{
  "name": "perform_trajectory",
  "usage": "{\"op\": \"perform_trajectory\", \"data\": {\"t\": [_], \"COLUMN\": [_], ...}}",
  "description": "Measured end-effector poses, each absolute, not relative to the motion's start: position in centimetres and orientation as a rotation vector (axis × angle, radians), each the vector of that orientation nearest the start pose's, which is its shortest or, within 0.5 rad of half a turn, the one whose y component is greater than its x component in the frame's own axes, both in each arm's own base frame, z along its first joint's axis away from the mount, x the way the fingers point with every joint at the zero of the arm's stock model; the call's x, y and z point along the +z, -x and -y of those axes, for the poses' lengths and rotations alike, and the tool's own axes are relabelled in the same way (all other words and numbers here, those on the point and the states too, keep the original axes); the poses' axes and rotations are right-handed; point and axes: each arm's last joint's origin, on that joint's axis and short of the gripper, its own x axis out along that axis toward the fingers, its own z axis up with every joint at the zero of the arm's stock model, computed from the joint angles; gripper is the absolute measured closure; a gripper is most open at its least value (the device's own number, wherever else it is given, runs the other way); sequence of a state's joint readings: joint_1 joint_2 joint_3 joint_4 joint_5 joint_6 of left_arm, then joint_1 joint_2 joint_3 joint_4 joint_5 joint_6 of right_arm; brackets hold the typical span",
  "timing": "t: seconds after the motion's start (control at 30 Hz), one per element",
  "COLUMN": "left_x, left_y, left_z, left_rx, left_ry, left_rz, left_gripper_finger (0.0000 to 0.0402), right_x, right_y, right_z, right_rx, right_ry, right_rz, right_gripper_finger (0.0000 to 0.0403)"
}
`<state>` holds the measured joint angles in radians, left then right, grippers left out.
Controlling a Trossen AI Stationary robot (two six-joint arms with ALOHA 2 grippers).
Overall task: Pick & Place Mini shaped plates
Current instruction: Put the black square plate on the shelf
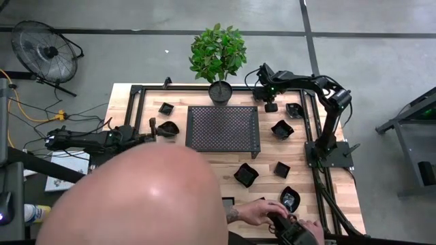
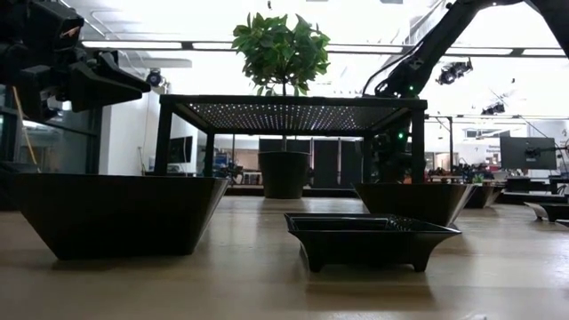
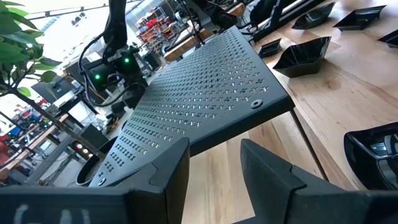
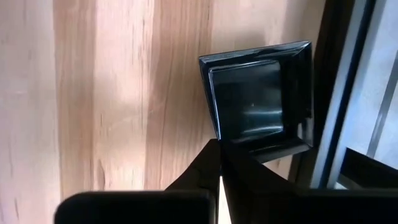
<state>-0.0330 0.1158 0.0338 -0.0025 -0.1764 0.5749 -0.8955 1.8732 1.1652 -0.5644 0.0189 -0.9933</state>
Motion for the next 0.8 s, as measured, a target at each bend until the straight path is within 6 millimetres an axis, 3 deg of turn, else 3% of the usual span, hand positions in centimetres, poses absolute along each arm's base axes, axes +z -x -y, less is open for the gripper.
{"op": "perform_trajectory", "data": {"t": [0.33,0.8], "left_x": [16.6,16.6], "left_y": [-10.3,-10.3], "left_z": [-0.2,-0.2], "left_rx": [0.115,0.115], "left_ry": [-0.582,-0.582], "left_rz": [-0.123,-0.123], "left_gripper_finger": [0.0261,0.0261], "right_x": [17.0,21.1], "right_y": [-22.0,-22.4], "right_z": [27.0,24.5], "right_rx": [-0.211,-0.308], "right_ry": [0.29,0.299], "right_rz": [-1.395,-1.332], "right_gripper_finger": [0.0403,0.0403]}}
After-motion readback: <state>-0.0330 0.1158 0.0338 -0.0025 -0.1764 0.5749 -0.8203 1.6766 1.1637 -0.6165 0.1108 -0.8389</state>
